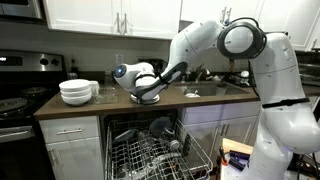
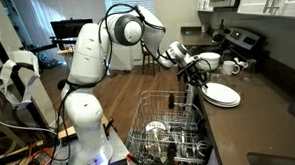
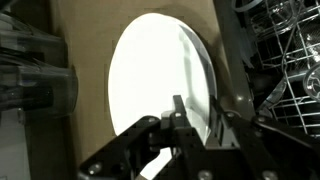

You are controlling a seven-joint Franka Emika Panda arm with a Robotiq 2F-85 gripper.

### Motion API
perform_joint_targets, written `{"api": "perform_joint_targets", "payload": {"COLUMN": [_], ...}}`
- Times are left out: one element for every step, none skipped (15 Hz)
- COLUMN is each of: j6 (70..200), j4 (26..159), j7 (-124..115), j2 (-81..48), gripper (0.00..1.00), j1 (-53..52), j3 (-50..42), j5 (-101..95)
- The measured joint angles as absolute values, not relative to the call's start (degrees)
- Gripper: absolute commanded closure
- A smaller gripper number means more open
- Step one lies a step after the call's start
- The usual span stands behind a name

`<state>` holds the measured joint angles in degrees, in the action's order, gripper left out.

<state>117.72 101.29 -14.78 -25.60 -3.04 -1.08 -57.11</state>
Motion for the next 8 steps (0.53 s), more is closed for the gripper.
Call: {"api": "perform_joint_targets", "payload": {"j6": [117.7, 117.7, 117.7, 117.7, 117.7, 117.5, 117.3, 117.0], "j4": [101.3, 101.3, 101.3, 101.2, 101.1, 100.9, 100.7, 100.6], "j7": [-14.4, -14.1, -13.9, -13.7, -13.6, -13.5, -13.5, -13.5], "j2": [-25.6, -25.6, -25.6, -25.6, -25.6, -25.6, -25.6, -25.6], "gripper": [0.68, 0.65, 0.65, 0.61, 0.63, 0.61, 0.61, 0.59], "j1": [-3.0, -3.0, -3.0, -3.0, -3.0, -3.0, -3.0, -3.0], "j3": [-1.1, -1.1, -1.1, -1.1, -1.1, -1.1, -1.1, -1.2], "j5": [-56.4, -55.8, -55.4, -55.2, -54.9, -54.7, -54.6, -54.6]}}
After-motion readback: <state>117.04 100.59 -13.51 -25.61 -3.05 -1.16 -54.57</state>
